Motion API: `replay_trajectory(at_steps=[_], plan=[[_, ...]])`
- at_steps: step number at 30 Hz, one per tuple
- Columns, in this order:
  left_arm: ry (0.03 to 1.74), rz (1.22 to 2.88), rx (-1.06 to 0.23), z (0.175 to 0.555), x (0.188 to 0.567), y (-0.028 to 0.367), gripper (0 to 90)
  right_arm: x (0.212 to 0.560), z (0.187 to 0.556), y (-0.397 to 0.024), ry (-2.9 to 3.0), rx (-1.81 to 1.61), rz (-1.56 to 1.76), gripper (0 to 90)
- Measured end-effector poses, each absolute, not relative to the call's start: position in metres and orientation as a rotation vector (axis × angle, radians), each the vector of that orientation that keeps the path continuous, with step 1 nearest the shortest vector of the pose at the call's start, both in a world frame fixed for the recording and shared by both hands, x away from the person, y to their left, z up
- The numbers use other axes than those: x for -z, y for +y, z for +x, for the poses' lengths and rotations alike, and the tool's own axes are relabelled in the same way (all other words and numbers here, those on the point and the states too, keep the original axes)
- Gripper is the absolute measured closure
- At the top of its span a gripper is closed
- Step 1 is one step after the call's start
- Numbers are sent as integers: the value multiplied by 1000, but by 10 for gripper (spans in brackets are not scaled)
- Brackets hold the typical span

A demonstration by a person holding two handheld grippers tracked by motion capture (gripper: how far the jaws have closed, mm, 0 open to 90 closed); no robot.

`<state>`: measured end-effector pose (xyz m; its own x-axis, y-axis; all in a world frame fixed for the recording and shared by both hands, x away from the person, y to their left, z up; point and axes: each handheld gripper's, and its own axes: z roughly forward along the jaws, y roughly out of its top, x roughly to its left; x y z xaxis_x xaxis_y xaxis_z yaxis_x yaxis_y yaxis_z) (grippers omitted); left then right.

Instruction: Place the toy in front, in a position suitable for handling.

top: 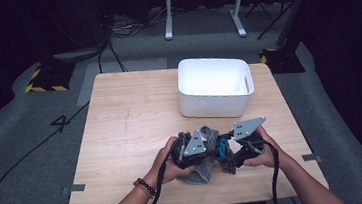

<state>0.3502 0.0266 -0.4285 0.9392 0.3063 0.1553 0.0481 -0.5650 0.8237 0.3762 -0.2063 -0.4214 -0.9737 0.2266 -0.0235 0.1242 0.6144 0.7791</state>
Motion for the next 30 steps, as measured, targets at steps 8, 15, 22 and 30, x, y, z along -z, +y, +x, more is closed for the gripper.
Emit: replay_trajectory(at_steps=[8, 15, 22, 30], plan=[[203, 2197, -211, 354, 446, 22, 752, 413, 376, -214, 2587, -1471, 323, 254], [174, 2367, -180, 358, 476, 8, 742, 406, 377, -224, 2493, -1606, 364, 254], [212, 2195, -208, 356, 454, 20, 746, 405, 377, -227, 2452, -1670, 372, 254], [232, 1955, -220, 358, 418, 46, 749, 412, 376, -220, 2478, -1660, 352, 254]])
